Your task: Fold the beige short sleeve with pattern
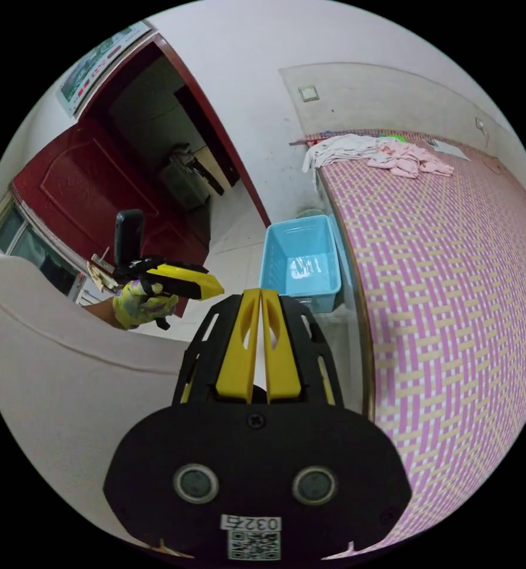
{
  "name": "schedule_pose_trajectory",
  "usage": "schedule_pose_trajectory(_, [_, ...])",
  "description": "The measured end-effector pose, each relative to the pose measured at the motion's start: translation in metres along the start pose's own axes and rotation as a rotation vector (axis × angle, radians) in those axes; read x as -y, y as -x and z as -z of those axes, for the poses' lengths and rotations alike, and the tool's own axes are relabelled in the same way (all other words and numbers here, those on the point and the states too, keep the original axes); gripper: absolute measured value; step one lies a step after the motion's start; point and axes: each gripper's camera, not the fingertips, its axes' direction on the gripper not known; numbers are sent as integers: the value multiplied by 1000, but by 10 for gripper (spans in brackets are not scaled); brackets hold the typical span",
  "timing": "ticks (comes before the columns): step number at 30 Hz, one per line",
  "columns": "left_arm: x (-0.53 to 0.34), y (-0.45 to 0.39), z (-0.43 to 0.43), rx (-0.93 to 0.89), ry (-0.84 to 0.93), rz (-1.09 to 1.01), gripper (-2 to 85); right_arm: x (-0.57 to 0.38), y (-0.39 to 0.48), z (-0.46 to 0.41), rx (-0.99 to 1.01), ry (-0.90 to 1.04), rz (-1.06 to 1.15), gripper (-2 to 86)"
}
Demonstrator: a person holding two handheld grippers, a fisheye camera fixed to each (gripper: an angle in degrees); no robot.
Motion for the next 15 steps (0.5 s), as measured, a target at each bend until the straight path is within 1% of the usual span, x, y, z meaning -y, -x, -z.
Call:
schedule_pose_trajectory(3, [8, 37, -2, -45, -13, 87, -9, 11, -28, 5, -4, 3, -48, -10])
schedule_pose_trajectory(5, [17, 66, -8, -148, -44, 147, -10, 18, -56, 7, -23, 17, -89, -10])
schedule_pose_trajectory(6, [20, 72, -10, -164, -54, 160, -10, 21, -63, 8, -24, 16, -100, -10])
schedule_pose_trajectory(10, [46, 111, -14, -207, -118, 241, -7, 43, -115, 20, -36, -33, -116, -10])
schedule_pose_trajectory(12, [58, 131, -11, -263, -148, 280, -6, 58, -134, 27, -56, -49, -102, -10])
schedule_pose_trajectory(15, [78, 172, -5, -304, -186, 364, -1, 80, -165, 50, -59, -124, -101, -10])
